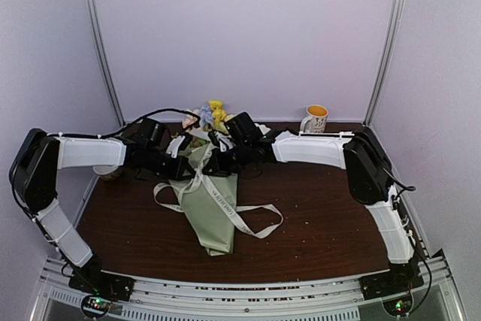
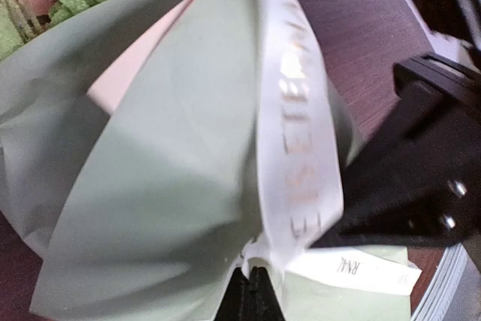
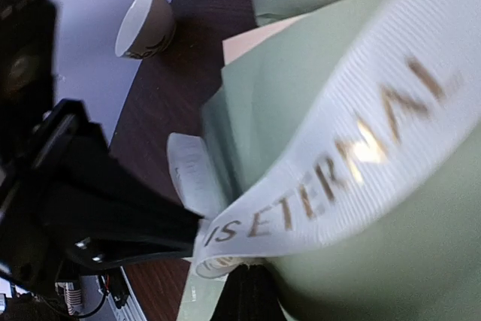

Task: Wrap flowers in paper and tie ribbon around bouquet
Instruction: Cross the ribbon with the folded bouquet.

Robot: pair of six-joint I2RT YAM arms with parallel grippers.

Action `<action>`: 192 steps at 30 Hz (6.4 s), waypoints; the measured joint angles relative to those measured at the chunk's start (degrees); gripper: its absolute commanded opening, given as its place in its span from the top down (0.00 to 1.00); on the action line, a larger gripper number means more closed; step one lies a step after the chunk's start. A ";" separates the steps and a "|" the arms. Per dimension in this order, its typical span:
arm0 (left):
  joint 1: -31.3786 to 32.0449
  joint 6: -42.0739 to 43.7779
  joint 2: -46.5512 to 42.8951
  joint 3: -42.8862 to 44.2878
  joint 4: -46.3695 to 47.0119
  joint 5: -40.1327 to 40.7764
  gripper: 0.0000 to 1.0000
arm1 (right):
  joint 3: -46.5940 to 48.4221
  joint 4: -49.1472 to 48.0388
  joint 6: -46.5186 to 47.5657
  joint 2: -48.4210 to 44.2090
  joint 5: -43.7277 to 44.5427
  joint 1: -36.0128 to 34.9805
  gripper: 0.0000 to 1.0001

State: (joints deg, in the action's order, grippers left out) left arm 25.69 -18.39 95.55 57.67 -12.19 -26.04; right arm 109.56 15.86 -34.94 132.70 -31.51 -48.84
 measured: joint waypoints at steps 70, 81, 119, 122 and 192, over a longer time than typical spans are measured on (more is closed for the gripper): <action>0.31 3.32 1.92 1.53 3.37 -1.14 0.53 | -15.89 -23.17 -17.46 -1.42 -4.22 3.80 0.69; -3.61 2.21 1.92 1.46 2.54 -2.05 0.67 | -15.89 -23.30 -17.42 -1.42 -4.28 3.72 0.67; -3.15 0.63 6.32 3.08 2.73 -5.42 0.46 | -11.10 -23.17 -17.55 3.98 -7.89 2.10 1.00; -5.46 -0.72 4.04 4.94 1.40 -4.42 0.42 | -11.13 -23.26 -17.57 3.98 -7.91 2.10 1.00; -11.98 -9.40 0.28 -16.76 12.48 8.20 1.00 | -11.21 -5.33 -0.79 -15.52 -8.63 4.59 1.00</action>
State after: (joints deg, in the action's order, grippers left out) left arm 13.72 -27.79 95.83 40.91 0.30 -17.85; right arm 98.35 10.52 -35.73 117.19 -40.14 -44.25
